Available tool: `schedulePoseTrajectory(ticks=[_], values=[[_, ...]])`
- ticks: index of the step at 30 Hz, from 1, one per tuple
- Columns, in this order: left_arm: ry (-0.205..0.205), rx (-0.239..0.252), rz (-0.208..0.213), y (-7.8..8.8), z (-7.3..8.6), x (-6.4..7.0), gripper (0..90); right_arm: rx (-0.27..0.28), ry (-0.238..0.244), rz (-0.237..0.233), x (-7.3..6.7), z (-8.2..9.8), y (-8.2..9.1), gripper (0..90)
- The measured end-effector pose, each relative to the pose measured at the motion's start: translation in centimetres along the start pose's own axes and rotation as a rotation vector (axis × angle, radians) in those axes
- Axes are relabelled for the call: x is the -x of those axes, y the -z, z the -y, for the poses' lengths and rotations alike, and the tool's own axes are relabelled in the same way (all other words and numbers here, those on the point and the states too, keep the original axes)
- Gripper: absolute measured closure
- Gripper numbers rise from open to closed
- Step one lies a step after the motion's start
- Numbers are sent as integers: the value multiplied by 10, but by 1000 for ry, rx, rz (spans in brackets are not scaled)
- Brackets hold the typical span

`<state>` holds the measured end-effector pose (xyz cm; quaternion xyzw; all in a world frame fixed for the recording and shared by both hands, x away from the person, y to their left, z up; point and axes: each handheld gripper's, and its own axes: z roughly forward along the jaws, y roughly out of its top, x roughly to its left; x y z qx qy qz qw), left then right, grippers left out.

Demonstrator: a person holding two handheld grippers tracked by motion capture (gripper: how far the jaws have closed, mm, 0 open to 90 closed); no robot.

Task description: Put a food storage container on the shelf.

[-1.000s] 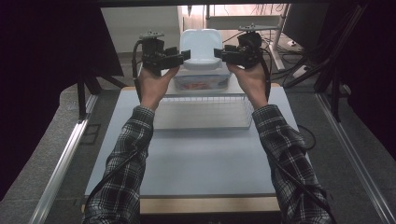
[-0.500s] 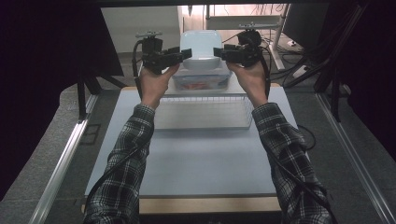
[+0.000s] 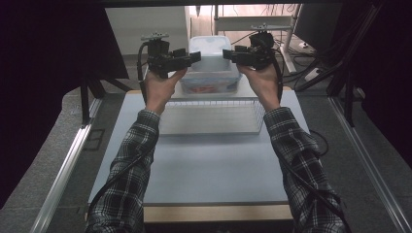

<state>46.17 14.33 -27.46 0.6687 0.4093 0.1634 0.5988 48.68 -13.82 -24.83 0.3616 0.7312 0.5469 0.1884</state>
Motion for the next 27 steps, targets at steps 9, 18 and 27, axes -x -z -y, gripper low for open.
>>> schedulePoseTrajectory(ticks=[9, 18, 27], values=[[-54, -12, -1, 4, 6, 1, 275, -7, 46, -9, 4, 8, 5, 374], [-121, -40, -11, 11, 22, 4, 152, -29, 93, -66, 8, 24, 9, 258], [-139, -82, 6, 12, 43, 8, 83, -22, 98, -110, 8, 45, 15, 150]])
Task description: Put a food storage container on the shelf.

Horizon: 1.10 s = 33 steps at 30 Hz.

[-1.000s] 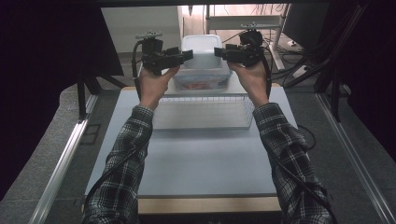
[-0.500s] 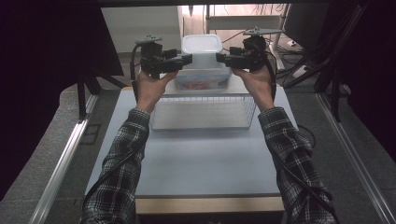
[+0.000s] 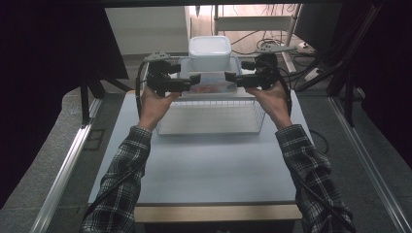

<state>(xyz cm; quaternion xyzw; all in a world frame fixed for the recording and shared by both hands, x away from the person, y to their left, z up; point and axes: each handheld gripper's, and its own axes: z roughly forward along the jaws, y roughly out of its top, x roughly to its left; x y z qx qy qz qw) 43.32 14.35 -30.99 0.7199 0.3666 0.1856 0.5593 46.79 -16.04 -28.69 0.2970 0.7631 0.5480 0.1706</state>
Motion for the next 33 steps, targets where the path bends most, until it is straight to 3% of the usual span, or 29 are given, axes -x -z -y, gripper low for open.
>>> schedulePoseTrajectory(ticks=[7, 18, 33], values=[[-8, -10, 33, 2, 13, 7, 63, 3, 4, -30, -5, 11, 8, 119], [-66, -20, 19, 12, 25, 22, 47, -11, 8, -42, -12, 24, 14, 97], [-69, -43, 25, 25, 48, 30, 47, -26, 3, -60, -19, 40, 20, 82]])
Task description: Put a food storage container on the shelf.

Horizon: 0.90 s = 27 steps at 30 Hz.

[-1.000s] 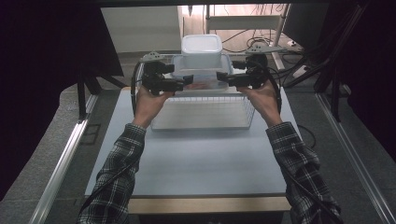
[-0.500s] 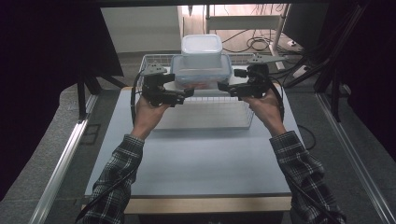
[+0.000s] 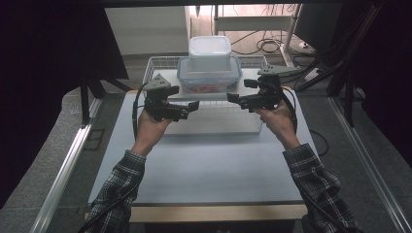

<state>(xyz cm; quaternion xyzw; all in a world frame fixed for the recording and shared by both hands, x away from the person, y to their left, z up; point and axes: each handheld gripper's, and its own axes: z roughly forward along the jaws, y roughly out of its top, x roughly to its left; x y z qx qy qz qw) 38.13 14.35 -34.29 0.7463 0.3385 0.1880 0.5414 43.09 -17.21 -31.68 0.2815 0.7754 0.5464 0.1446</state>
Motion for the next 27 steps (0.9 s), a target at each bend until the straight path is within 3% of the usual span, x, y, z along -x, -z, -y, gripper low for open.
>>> schedulePoseTrajectory(ticks=[27], values=[[-67, -69, 29, 2, 46, 29, 31, -51, 19, -40, -29, 39, 7, 30]])
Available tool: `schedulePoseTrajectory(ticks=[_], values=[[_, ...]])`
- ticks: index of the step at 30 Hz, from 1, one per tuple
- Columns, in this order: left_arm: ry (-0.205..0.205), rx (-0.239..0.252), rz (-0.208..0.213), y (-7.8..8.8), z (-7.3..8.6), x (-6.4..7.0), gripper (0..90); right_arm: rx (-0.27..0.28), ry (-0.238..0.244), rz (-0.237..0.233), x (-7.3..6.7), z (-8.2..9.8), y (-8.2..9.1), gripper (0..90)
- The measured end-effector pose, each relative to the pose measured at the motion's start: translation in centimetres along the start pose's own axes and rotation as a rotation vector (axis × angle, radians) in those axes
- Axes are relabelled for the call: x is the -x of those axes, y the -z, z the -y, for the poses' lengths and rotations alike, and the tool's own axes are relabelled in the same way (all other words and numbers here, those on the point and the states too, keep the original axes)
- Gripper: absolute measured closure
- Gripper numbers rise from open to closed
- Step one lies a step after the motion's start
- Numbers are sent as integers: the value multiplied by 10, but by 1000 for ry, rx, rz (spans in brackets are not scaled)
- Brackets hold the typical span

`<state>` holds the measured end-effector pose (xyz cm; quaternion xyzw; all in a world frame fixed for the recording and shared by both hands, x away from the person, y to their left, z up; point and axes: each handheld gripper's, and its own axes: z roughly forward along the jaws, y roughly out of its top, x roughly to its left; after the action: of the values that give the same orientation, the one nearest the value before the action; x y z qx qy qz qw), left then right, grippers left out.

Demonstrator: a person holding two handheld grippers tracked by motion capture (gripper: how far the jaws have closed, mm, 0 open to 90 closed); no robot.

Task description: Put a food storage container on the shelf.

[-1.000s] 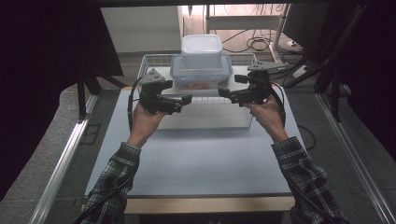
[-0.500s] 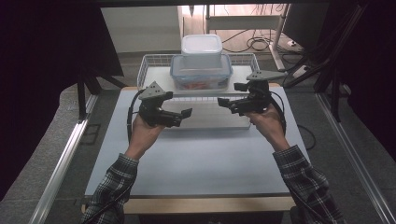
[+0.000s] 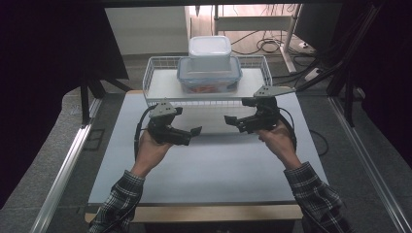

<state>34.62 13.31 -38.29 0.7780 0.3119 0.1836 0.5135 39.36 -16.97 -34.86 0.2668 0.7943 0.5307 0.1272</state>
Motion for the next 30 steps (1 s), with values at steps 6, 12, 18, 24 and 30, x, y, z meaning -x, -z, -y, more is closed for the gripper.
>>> schedulePoseTrajectory(ticks=[6, 12, 18, 24, 30], values=[[7, -10, 2, -1, 11, 2, 31, -4, -4, -3, -3, 12, -2, 31], [13, -20, 3, -3, 23, 5, 30, -7, 1, -4, -8, 23, -3, 28], [13, -34, 11, -6, 35, 9, 30, -24, 11, 8, -8, 36, -6, 25], [11, -46, 16, -7, 46, 14, 30, -36, 2, 17, -6, 52, -6, 21], [5, -59, 17, -6, 55, 18, 30, -46, 7, 53, -5, 64, -3, 0]])
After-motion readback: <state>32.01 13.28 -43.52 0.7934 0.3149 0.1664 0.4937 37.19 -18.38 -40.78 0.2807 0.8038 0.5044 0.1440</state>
